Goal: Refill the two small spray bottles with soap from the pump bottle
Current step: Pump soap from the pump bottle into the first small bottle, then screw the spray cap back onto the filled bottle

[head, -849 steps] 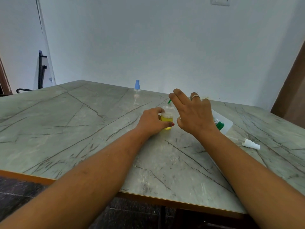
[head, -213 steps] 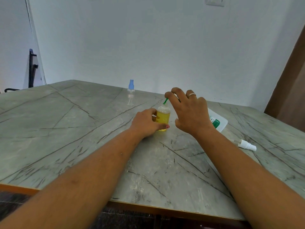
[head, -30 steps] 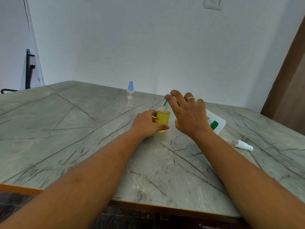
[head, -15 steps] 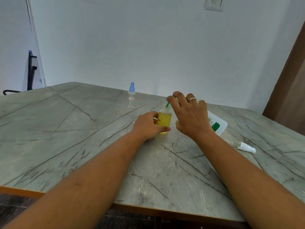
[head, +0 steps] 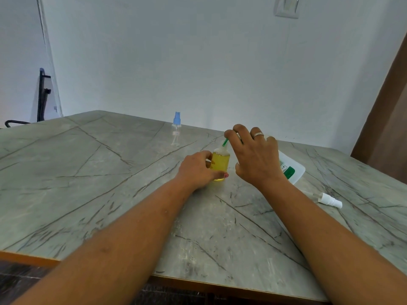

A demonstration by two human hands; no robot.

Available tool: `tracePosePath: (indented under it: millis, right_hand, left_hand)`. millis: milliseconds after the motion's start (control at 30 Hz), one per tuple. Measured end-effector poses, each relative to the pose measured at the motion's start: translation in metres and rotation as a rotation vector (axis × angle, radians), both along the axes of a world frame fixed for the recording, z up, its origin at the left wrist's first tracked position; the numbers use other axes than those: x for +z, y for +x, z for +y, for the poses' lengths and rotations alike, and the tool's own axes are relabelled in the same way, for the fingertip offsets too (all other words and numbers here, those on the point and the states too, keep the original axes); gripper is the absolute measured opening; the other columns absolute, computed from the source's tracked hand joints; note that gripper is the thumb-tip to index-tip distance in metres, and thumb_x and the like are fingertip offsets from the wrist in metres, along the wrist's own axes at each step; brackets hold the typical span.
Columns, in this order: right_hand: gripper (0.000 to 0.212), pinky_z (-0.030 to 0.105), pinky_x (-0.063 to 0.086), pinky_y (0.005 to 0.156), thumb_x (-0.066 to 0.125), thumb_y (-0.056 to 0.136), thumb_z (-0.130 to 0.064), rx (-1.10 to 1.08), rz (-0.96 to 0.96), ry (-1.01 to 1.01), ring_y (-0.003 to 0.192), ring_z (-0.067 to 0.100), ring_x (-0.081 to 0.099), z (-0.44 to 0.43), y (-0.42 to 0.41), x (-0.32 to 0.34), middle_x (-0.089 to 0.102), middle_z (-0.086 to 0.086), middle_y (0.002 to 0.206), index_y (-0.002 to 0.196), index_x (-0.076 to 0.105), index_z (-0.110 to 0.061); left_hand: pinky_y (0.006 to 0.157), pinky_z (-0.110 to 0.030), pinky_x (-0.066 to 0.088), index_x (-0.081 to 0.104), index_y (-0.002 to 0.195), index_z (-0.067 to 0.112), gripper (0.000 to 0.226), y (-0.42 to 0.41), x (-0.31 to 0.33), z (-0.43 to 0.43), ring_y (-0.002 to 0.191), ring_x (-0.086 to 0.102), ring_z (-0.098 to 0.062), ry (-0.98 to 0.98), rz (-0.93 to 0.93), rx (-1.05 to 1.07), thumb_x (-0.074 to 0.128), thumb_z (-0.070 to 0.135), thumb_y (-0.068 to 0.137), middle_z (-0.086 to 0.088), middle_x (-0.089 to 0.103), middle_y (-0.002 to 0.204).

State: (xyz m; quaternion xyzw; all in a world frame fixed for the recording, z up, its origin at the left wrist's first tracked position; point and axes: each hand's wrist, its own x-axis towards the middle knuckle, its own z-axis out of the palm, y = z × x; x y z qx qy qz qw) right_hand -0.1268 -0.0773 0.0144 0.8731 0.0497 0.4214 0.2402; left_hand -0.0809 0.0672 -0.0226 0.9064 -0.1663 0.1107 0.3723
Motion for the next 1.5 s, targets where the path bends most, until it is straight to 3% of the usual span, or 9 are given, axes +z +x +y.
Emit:
tracePosePath:
  millis: [500, 700, 833, 933, 1033, 1133, 1300, 1433, 1500]
  right_hand:
    - [0.079, 0.039, 0.051, 0.067, 0.073, 0.068, -0.032, 0.032, -0.022, 0.135, 0.104, 0.033, 0.053, -0.006, 0.000, 0.008, 0.038, 0.004, 0.138, 0.136, 0.033, -0.025]
    - [0.080, 0.031, 0.051, 0.055, 0.072, 0.063, -0.023, 0.353, -0.191, 0.601, 0.092, 0.026, 0.052, -0.010, -0.003, 0.017, 0.039, 0.005, 0.132, 0.134, 0.035, -0.021]
    - [0.085, 0.022, 0.041, 0.072, 0.074, 0.064, -0.023, 0.479, -0.275, 0.875, 0.099, 0.015, 0.050, -0.021, 0.001, 0.014, 0.038, 0.004, 0.132, 0.138, 0.032, -0.018]
    - [0.089, 0.026, 0.037, 0.086, 0.075, 0.065, -0.021, 0.526, -0.299, 1.055, 0.110, 0.016, 0.044, -0.029, 0.005, 0.011, 0.038, 0.005, 0.133, 0.140, 0.028, -0.015]
    - [0.092, 0.027, 0.038, 0.090, 0.076, 0.067, -0.016, 0.615, -0.261, 1.160, 0.109, 0.012, 0.041, -0.035, 0.007, 0.007, 0.037, 0.003, 0.131, 0.143, 0.023, -0.015]
    - [0.097, 0.027, 0.036, 0.095, 0.078, 0.068, -0.016, 0.659, -0.186, 1.135, 0.112, 0.010, 0.039, -0.039, 0.008, 0.001, 0.034, -0.003, 0.133, 0.145, 0.019, -0.018]
    - [0.106, 0.040, 0.039, 0.103, 0.081, 0.069, -0.023, 0.675, -0.068, 1.141, 0.119, 0.020, 0.042, -0.044, 0.010, -0.006, 0.033, 0.005, 0.140, 0.148, 0.010, -0.020]
    - [0.116, 0.029, 0.033, 0.097, 0.084, 0.067, -0.026, 0.632, 0.063, 1.182, 0.110, 0.006, 0.036, -0.050, 0.010, -0.017, 0.030, -0.006, 0.126, 0.149, 0.002, -0.026]
    - [0.118, 0.026, 0.030, 0.096, 0.084, 0.065, -0.029, 0.619, 0.059, 1.195, 0.111, 0.004, 0.033, -0.052, 0.011, -0.020, 0.029, -0.005, 0.129, 0.149, 0.001, -0.026]
  left_hand:
    - [0.090, -0.030, 0.044, 0.042, 0.136, 0.018, 0.080, 0.000, -0.002, 0.001, 0.113, 0.054, -0.020, 0.031, -0.038, -0.009, 0.069, 0.056, 0.071, -0.003, 0.052, 0.133]
    - [0.082, -0.026, 0.041, 0.045, 0.133, 0.019, 0.079, 0.001, -0.004, 0.002, 0.109, 0.056, -0.018, -0.012, -0.049, -0.016, 0.071, 0.057, 0.069, -0.002, 0.056, 0.129]
    - [0.085, -0.028, 0.043, 0.045, 0.132, 0.021, 0.080, -0.001, -0.004, 0.003, 0.110, 0.056, -0.019, -0.039, -0.052, -0.026, 0.072, 0.058, 0.066, -0.001, 0.057, 0.129]
    - [0.088, -0.030, 0.044, 0.045, 0.133, 0.021, 0.080, -0.001, -0.004, 0.002, 0.112, 0.055, -0.019, -0.018, -0.052, -0.026, 0.071, 0.059, 0.067, -0.002, 0.056, 0.130]
    - [0.090, -0.031, 0.044, 0.045, 0.133, 0.020, 0.080, -0.001, -0.004, 0.003, 0.112, 0.054, -0.018, -0.013, -0.058, -0.023, 0.070, 0.059, 0.067, -0.002, 0.056, 0.129]
    - [0.089, -0.030, 0.045, 0.046, 0.131, 0.020, 0.079, -0.002, -0.004, 0.002, 0.110, 0.055, -0.018, -0.012, -0.078, -0.022, 0.071, 0.059, 0.067, -0.001, 0.057, 0.127]
    - [0.085, -0.027, 0.044, 0.048, 0.130, 0.018, 0.077, -0.003, -0.004, 0.003, 0.108, 0.056, -0.018, -0.014, -0.086, -0.026, 0.070, 0.058, 0.068, -0.002, 0.058, 0.125]
    - [0.085, -0.027, 0.043, 0.047, 0.130, 0.018, 0.077, -0.003, -0.003, 0.002, 0.107, 0.055, -0.017, -0.008, -0.082, -0.022, 0.070, 0.058, 0.068, -0.002, 0.058, 0.125]
    - [0.083, -0.025, 0.042, 0.047, 0.130, 0.018, 0.076, -0.003, -0.003, 0.002, 0.107, 0.055, -0.017, -0.005, -0.081, -0.018, 0.069, 0.057, 0.069, -0.002, 0.057, 0.125]
